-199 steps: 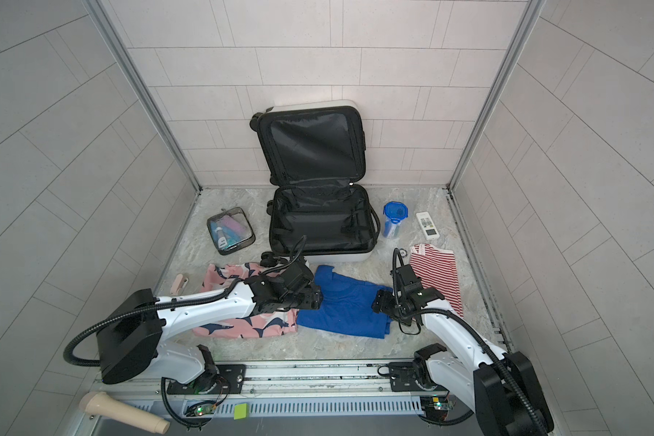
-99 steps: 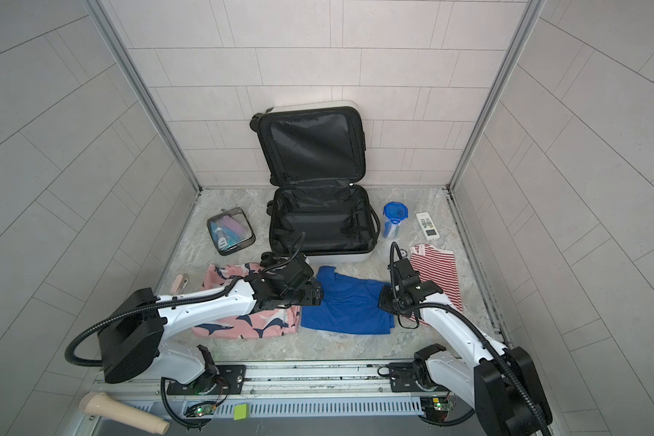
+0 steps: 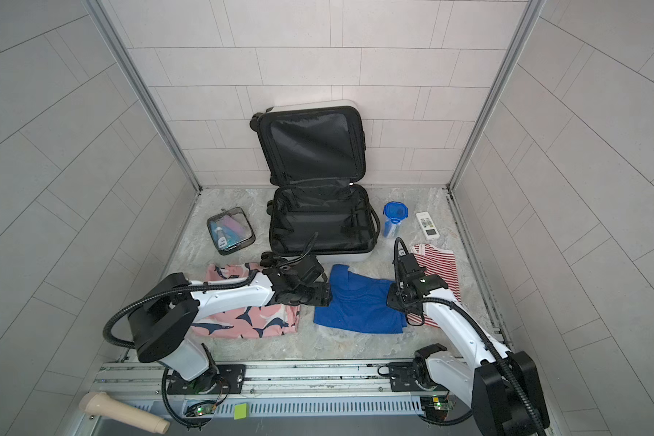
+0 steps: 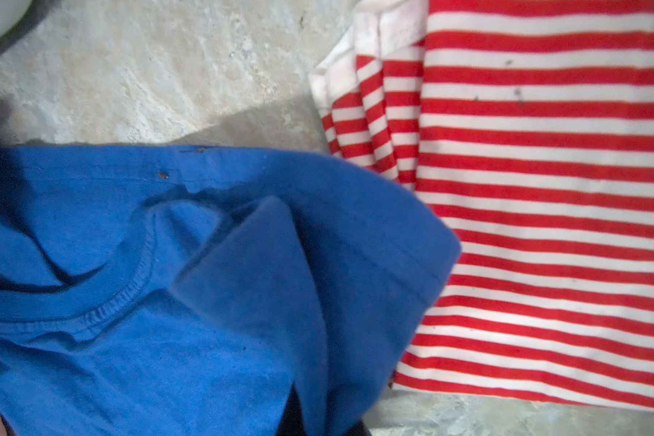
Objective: Pack the luggage
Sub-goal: 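Lift the blue T-shirt with both grippers and carry it over the suitcase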
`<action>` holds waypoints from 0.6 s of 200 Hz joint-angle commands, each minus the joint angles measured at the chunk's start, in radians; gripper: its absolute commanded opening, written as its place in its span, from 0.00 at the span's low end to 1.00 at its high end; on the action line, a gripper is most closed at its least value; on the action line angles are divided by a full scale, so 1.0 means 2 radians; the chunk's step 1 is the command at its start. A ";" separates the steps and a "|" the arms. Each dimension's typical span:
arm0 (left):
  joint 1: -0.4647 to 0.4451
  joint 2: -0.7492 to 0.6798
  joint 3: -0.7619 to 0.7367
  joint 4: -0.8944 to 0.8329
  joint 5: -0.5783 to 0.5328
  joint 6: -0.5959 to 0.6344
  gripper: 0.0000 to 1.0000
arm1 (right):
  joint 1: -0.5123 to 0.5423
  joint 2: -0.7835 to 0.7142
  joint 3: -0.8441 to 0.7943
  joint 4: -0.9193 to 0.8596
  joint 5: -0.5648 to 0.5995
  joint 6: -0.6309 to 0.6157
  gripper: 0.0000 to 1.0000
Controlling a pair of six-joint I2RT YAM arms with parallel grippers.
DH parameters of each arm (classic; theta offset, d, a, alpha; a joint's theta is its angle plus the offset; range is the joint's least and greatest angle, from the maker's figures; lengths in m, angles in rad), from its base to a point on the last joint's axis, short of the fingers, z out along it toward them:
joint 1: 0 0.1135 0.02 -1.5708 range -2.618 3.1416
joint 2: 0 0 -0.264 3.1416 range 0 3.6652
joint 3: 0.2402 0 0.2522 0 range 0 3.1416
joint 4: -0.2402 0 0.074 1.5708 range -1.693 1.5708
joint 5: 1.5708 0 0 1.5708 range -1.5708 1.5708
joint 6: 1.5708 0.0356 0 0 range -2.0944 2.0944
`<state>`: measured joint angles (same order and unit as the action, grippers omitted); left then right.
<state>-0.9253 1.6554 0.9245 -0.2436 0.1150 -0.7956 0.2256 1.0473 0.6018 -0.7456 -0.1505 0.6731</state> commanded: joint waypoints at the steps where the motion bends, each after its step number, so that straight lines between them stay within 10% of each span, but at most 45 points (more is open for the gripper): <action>1: 0.000 0.015 0.005 0.018 0.012 -0.009 0.85 | -0.002 0.000 0.006 -0.011 0.007 -0.002 0.00; 77: -0.011 0.077 0.042 0.053 0.038 -0.003 0.80 | -0.002 0.018 0.001 0.016 -0.020 0.004 0.00; 120: -0.020 0.085 0.049 0.070 0.048 -0.002 0.42 | -0.002 0.019 -0.003 0.028 -0.035 0.009 0.00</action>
<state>-0.9520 1.8107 1.0088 -0.1184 0.1909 -0.8005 0.2222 1.0878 0.6014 -0.7113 -0.1974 0.6754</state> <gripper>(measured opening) 0.544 0.080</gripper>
